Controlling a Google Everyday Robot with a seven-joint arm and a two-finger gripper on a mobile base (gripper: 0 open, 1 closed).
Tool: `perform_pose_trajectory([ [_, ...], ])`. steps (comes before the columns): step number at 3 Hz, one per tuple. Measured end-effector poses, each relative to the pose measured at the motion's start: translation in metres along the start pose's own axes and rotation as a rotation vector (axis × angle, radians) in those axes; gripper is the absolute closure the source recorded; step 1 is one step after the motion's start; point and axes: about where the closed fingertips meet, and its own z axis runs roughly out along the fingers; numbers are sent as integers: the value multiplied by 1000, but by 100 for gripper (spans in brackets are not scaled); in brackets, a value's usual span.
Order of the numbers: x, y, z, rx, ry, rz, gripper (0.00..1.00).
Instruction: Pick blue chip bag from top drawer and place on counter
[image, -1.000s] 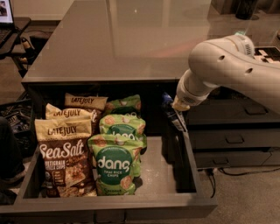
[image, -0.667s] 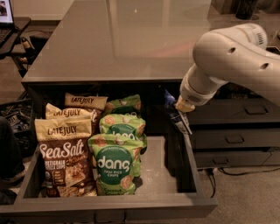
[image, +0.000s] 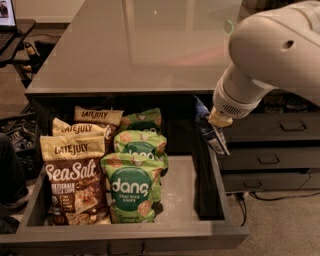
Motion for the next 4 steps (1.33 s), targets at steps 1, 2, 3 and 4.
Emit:
perform_pose_trajectory([
  [1, 2, -1, -27, 53, 29, -4, 100],
  [2, 3, -7, -53, 122, 52, -17, 100],
  [3, 4, -15, -71, 186, 73, -29, 100],
  [4, -4, -33, -69, 238, 57, -57, 100],
])
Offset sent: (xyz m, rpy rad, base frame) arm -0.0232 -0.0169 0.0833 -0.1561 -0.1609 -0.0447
